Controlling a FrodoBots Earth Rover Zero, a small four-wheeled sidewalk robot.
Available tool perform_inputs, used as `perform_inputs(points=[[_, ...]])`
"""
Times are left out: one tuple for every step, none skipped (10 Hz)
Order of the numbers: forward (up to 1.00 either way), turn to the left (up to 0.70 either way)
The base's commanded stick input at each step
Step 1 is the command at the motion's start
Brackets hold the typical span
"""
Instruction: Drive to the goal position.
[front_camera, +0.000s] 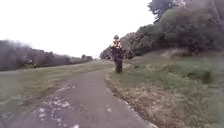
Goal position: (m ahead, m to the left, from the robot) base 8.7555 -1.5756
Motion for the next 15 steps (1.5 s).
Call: perform_inputs(points=[[0.45, 0.27], [0.45, 0.27], [0.45, 0.27], [0.45, 0.27], [0.45, 0.27], [0.45, 0.27], [0.45, 0.27], [0.45, 0.27], [0.45, 0.27], [0.45, 0.27], [0.45, 0.27], [0.45, 0.27], [0.45, 0.27], [0.45, 0.27], [0.47, 0.25]])
